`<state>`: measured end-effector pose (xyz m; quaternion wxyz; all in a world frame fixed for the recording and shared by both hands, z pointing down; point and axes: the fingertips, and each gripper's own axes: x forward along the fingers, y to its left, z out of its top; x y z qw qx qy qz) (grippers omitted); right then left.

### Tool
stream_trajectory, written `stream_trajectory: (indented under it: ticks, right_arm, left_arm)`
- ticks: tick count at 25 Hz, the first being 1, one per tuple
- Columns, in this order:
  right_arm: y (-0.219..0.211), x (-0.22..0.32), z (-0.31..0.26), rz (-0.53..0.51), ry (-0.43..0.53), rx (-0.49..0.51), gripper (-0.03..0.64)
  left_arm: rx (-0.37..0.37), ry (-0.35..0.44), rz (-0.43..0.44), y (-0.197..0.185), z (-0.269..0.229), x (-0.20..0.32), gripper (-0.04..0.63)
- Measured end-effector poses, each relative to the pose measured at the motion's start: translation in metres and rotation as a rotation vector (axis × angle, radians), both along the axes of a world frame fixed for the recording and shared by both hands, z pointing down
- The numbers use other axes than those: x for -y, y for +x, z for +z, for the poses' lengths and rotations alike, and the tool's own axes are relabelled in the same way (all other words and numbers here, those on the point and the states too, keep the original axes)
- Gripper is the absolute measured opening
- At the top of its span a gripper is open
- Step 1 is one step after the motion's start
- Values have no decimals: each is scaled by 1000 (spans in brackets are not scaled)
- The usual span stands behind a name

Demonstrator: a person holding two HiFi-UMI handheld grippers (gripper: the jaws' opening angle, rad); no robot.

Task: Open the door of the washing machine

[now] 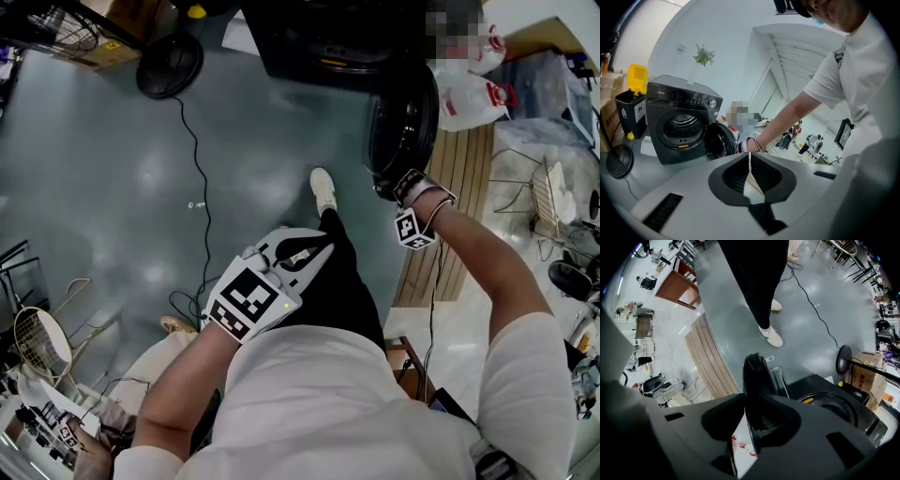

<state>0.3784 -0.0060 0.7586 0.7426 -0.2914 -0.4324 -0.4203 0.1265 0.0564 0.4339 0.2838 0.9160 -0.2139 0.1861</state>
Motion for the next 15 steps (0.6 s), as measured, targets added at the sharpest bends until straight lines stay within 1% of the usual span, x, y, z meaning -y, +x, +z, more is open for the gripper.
stream_trajectory:
  ticks: [11,15]
  right_arm:
    - [7,-1,-2,10,-19,-9,106]
    - [9,-1,0,-2,-30,-12,106]
  left_arm:
    - [2,-1,11,6,-1,3,23]
    - [3,-4,10,8,0,6,23]
